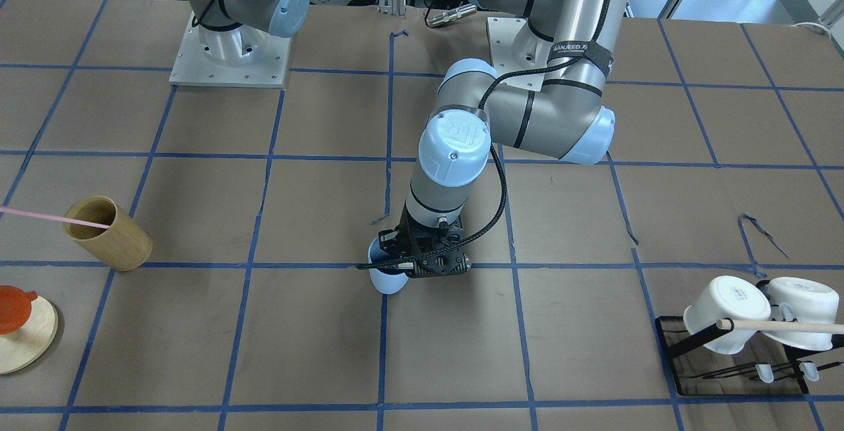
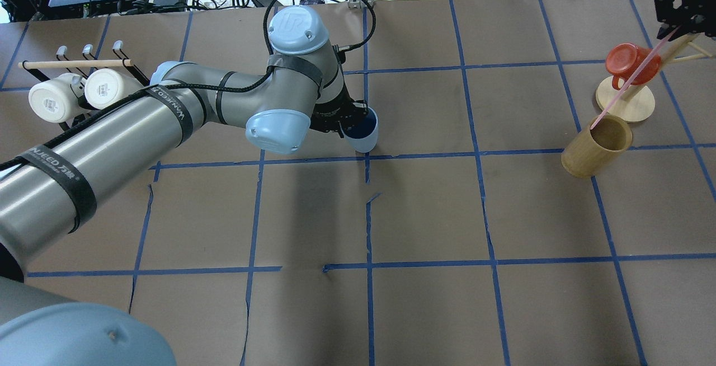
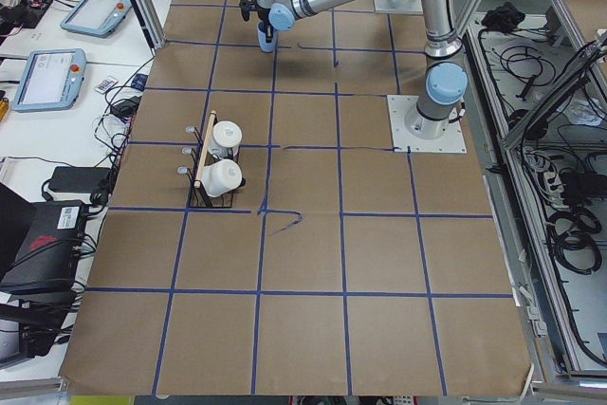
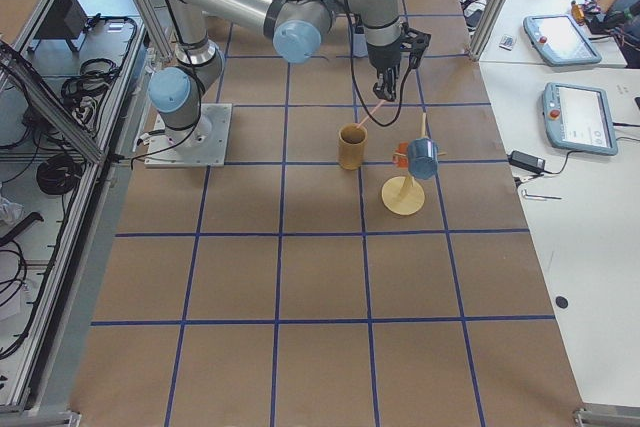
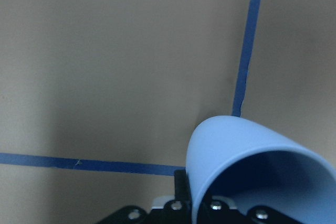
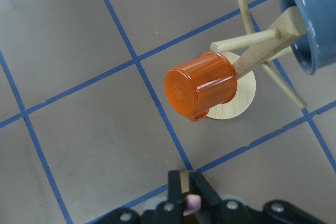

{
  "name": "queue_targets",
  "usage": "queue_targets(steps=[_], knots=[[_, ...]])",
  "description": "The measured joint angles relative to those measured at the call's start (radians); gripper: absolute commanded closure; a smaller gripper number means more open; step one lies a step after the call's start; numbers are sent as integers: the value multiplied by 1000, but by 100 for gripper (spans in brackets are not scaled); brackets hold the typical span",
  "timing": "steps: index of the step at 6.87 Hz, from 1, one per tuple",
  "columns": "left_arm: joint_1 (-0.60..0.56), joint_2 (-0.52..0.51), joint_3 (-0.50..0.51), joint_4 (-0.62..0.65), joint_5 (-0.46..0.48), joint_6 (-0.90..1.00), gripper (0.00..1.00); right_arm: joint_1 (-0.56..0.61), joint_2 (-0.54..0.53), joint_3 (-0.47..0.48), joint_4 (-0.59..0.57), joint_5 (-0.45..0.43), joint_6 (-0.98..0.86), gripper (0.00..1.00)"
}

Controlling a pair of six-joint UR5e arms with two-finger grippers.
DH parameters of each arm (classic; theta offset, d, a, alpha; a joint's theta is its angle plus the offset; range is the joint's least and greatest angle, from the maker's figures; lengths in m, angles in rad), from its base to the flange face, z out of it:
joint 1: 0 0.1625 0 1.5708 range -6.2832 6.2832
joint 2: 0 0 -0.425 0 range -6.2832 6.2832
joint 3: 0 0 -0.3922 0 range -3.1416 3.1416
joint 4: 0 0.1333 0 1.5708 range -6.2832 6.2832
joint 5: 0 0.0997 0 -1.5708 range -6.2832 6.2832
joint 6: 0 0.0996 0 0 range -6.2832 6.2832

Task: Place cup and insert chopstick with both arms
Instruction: 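Set the blue cup down and open the left gripper while the right lifts the chopstick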

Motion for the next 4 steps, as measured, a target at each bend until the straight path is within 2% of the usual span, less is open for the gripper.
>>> queue_targets(steps=[1,2,4], knots=[[-3,-3,1,-4,-8,-5,58,16,4,-33,35,-6,2,93],[-4,-6,-1,-7,-10,-8,27,35,8,-65,67,-9,5,93],[-4,-6,12,-7,-1,-6,15,87,14,-107,96,-11,26,93]])
